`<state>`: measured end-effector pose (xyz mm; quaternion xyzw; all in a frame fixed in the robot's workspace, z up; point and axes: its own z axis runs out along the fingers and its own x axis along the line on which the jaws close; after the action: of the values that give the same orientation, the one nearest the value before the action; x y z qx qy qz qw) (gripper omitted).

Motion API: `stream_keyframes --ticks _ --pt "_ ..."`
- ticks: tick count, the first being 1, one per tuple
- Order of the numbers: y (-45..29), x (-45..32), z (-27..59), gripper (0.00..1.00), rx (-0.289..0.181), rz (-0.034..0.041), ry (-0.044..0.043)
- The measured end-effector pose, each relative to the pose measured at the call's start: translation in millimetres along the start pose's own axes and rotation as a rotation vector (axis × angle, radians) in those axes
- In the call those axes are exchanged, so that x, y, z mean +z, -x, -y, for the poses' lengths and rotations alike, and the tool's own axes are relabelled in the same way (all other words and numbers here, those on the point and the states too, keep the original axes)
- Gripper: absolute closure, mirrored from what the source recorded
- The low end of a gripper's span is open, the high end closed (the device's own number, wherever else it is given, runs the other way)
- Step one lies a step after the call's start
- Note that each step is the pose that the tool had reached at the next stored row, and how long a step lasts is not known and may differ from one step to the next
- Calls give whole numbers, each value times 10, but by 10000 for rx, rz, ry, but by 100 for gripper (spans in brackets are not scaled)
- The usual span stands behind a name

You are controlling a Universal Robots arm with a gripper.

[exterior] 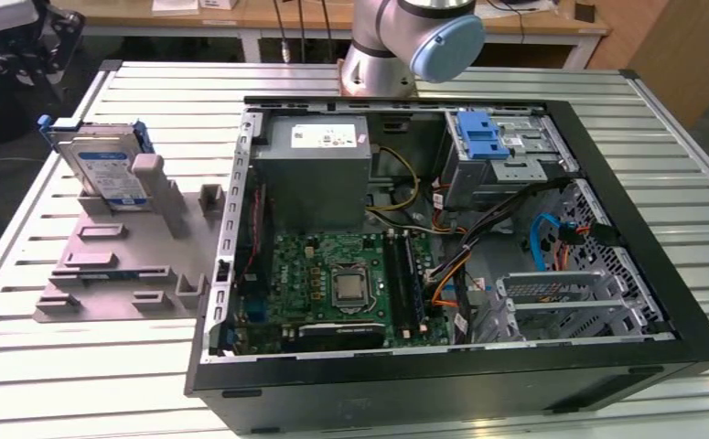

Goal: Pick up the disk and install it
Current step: 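Pick up the disk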

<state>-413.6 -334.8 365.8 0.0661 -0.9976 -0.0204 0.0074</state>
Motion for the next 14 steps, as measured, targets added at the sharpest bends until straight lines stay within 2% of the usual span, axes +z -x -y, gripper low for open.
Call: stream_keyframes --ticks 14 --pt "0 9 1 89 -2538 -105 -31"
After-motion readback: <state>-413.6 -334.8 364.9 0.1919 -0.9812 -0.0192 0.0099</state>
